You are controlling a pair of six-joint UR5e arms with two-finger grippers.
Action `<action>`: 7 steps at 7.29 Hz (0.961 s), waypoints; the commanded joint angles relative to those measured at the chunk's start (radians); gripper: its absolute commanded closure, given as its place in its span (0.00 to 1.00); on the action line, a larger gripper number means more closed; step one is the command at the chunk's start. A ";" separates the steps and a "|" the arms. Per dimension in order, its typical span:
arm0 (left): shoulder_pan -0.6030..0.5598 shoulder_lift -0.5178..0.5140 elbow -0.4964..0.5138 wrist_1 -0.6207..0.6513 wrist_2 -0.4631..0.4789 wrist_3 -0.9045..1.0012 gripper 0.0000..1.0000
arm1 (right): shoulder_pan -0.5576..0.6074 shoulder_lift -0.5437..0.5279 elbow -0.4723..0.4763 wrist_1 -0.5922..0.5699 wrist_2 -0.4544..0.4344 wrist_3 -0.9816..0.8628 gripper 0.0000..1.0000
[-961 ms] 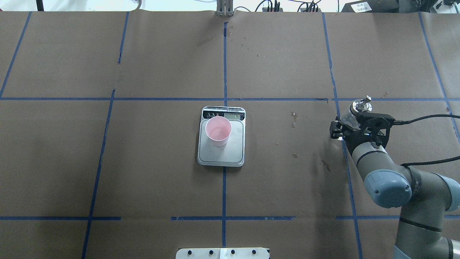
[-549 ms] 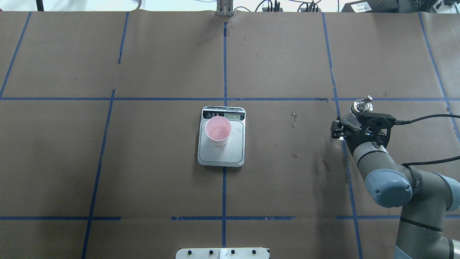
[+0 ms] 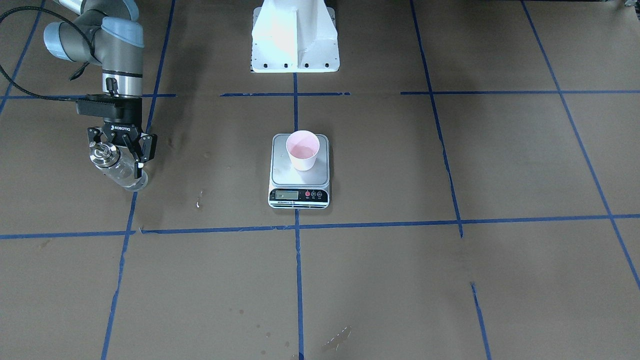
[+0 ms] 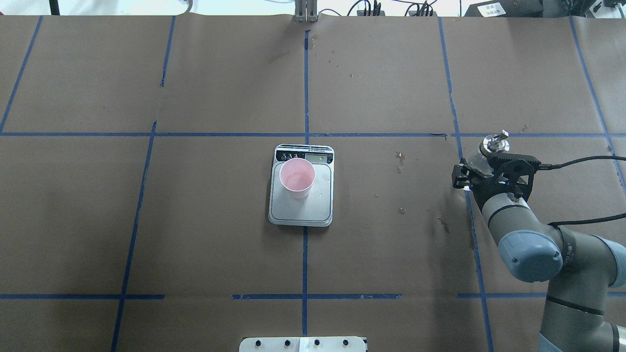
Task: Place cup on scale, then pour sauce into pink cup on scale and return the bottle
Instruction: 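Lower the bottle onto the table with the right gripper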
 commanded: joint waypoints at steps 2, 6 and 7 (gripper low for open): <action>0.000 -0.001 0.000 0.000 0.000 0.002 0.00 | 0.002 -0.005 0.001 0.004 -0.001 0.010 0.95; -0.002 0.001 0.000 0.000 0.000 0.002 0.00 | 0.002 -0.005 0.002 0.010 0.001 0.007 0.56; -0.002 0.001 0.001 0.000 0.000 0.002 0.00 | 0.000 -0.005 0.002 0.010 -0.001 0.007 0.54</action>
